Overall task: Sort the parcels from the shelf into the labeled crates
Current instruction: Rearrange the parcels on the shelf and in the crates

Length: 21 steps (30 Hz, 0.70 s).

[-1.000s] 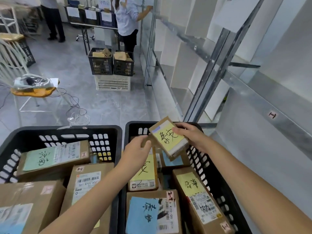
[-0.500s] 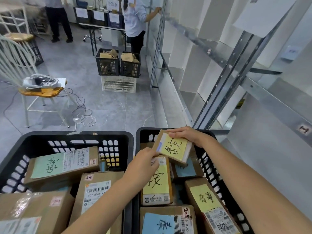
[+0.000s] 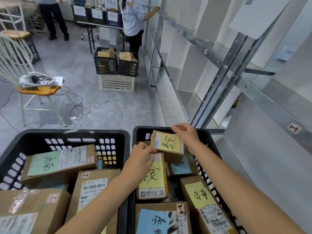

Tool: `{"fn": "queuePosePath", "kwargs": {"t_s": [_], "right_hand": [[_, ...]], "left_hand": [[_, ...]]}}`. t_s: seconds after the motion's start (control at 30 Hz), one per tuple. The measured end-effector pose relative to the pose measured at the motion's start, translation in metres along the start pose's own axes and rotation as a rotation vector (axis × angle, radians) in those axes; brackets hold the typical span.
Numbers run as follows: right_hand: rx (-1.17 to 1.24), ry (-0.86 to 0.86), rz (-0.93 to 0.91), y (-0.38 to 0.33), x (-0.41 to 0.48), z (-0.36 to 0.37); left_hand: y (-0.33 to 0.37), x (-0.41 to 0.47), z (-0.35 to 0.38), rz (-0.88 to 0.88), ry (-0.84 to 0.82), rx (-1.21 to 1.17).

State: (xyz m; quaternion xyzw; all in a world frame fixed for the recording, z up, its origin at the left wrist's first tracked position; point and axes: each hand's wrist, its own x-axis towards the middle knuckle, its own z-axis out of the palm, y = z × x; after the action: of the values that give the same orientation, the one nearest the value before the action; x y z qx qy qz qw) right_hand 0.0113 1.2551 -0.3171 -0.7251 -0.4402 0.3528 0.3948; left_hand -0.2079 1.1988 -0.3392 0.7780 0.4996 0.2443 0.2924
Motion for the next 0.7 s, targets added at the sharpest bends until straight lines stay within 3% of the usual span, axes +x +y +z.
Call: {"fn": "queuePosePath", "kwargs": {"t_s": [0.1, 0.17, 0.33, 0.47, 0.7], "right_hand": [[-0.036, -0.12, 0.227, 0.021, -0.01, -0.014], [-0.093, -0.196, 0.275, 0.027, -0.017, -0.021], [-0.053, -0.262, 0.135, 0.008, -0.026, -0.008], [-0.171, -0.283, 0.072, 0.001, -0.027, 0.005], [-0.415, -0.124, -0.081, -0.021, -0.07, -0.049]], "left_hand": [[-0.001, 0.003, 0.001, 0.007, 0.002, 0.004], [0.0, 0.005, 0.002, 0.012, 0.007, 0.006], [-0.001, 0.005, 0.004, 0.086, 0.066, 0.045], [-0.002, 0.001, 0.003, 0.113, 0.08, 0.078], [0.033, -0.006, 0.001, 0.131, 0.022, 0.199]]}}
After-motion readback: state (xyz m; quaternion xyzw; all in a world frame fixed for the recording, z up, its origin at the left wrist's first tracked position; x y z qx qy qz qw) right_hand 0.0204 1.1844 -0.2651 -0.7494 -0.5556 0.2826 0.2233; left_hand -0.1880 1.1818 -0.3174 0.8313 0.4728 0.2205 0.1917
